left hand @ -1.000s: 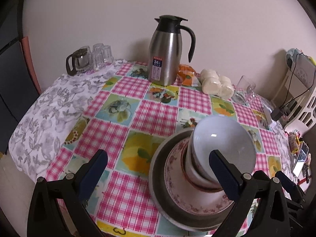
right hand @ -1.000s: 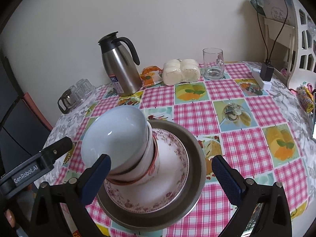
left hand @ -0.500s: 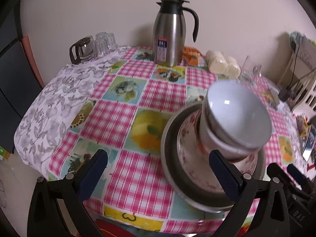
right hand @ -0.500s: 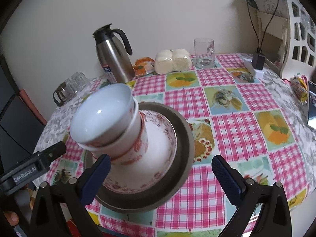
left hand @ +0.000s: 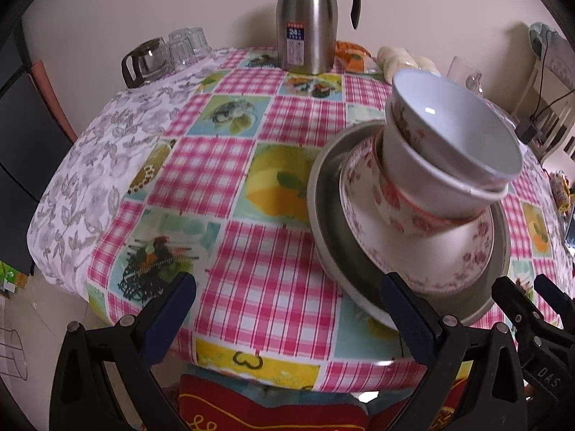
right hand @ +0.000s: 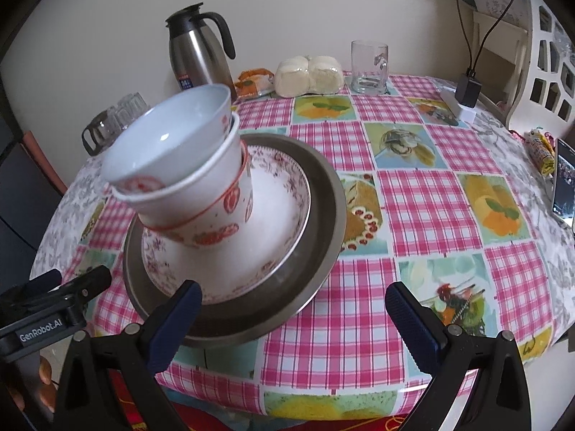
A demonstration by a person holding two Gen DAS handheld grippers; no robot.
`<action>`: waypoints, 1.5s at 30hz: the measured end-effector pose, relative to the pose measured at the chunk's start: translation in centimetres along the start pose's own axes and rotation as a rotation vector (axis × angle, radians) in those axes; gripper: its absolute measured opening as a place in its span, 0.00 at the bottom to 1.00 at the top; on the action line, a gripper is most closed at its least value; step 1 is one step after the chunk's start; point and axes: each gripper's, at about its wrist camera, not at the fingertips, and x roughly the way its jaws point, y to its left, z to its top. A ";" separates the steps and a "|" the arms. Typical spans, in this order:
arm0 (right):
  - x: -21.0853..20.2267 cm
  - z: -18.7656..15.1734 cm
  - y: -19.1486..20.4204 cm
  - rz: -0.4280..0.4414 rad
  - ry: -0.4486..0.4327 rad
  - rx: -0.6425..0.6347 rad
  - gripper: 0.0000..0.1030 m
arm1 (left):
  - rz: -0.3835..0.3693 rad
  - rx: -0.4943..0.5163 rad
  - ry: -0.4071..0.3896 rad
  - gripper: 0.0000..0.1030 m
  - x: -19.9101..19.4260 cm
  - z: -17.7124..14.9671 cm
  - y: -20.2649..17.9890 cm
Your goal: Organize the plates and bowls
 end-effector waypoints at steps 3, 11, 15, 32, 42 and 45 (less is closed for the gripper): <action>0.1 -0.7 0.2 -0.006 0.010 -0.010 1.00 | 0.005 0.005 0.010 0.99 0.0 -0.5 0.0; 0.1 -1.9 0.0 -0.013 0.024 -0.009 1.00 | 0.026 0.012 0.032 0.99 0.3 -1.3 0.4; 0.0 -2.0 -0.1 -0.015 0.023 0.000 1.00 | 0.030 0.017 0.038 0.99 0.3 -1.6 0.4; -0.4 -2.5 -0.2 -0.017 0.025 0.012 1.00 | 0.043 0.023 0.047 0.99 0.3 -2.0 0.4; -0.1 -2.2 -0.4 -0.026 0.026 0.013 1.00 | 0.048 0.022 0.075 0.99 0.9 -1.8 0.5; 0.0 -2.1 -0.4 -0.027 0.027 0.016 1.00 | 0.047 0.019 0.082 0.99 1.1 -1.7 0.6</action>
